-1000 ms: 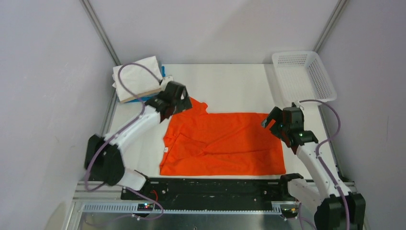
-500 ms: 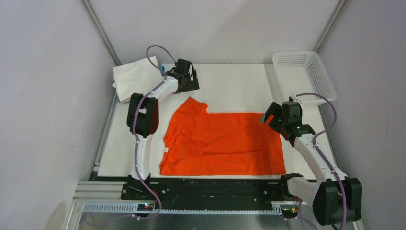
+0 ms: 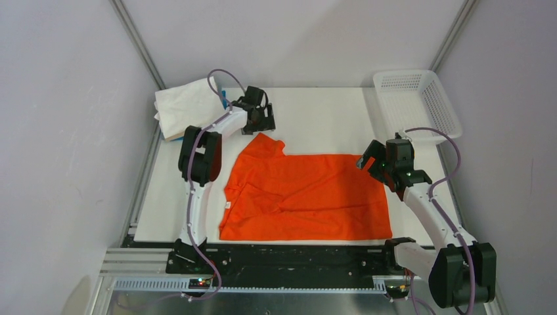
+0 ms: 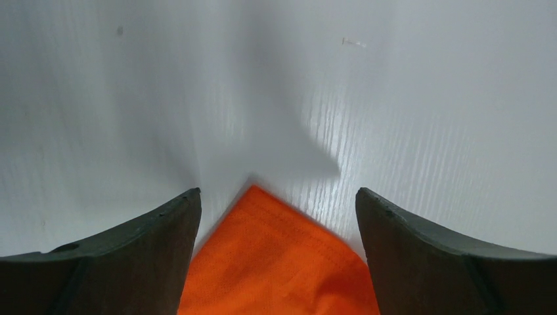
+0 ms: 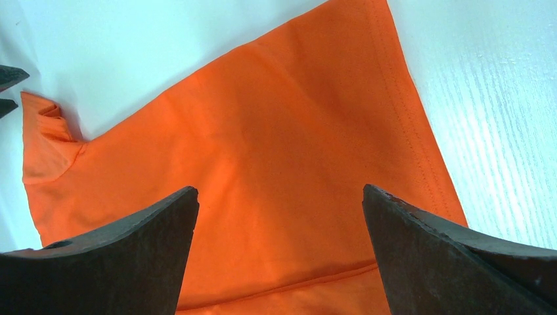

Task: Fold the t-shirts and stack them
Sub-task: Grab the side of the flattened tshirt furthest away from the robot with both arms

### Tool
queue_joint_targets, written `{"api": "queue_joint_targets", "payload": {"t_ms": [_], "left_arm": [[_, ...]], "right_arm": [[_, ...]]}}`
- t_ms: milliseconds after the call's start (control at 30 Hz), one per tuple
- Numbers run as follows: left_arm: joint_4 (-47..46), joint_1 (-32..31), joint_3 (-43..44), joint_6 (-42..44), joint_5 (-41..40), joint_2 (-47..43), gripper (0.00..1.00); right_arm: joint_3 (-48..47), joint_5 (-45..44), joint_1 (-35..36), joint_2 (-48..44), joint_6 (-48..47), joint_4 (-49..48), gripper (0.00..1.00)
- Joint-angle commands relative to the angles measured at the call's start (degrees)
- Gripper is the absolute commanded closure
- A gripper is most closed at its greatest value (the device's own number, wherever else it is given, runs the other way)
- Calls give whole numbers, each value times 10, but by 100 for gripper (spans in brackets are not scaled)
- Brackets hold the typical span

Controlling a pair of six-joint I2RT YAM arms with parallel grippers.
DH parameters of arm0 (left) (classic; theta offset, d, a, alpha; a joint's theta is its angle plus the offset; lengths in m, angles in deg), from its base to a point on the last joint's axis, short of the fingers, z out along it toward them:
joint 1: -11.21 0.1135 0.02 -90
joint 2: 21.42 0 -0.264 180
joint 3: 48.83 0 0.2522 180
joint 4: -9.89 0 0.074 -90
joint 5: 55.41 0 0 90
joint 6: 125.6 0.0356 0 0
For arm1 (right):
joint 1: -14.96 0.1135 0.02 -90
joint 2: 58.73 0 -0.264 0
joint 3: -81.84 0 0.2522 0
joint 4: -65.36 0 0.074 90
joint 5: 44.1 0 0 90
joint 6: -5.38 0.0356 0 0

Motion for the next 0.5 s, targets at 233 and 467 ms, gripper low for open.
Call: {"api": "queue_joint_targets", "payload": {"t_ms": [233,467], "left_arm": [[37,-26,-62,3,-20,-43,42],[73,-33,-31,-3,-59,-27,61]], "right_arm": [[-22,7,-2,9,-10,-9,1],[-22,9,-3,11,-12,-7,0]]}}
